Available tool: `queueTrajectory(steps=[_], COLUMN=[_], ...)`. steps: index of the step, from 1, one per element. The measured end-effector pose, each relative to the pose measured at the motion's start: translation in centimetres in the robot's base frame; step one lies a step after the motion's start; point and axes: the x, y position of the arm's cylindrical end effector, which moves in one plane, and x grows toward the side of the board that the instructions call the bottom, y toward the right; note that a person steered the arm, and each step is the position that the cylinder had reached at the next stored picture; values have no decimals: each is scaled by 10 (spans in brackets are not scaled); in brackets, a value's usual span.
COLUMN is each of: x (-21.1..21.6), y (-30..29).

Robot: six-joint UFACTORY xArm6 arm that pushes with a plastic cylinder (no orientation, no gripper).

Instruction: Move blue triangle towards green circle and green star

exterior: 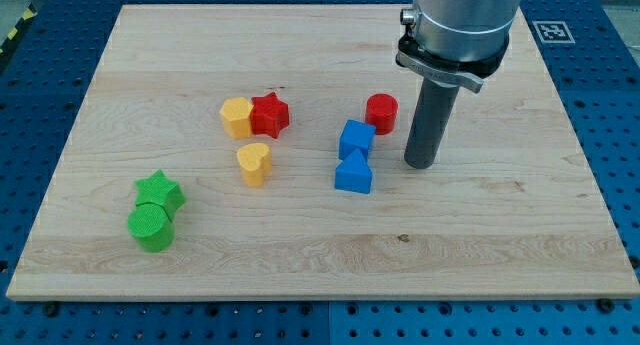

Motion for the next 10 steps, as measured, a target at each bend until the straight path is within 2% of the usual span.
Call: queueTrajectory(steps=[3,4,7,10], x=[7,5,3,26], y=[-4,-35,-51,-60])
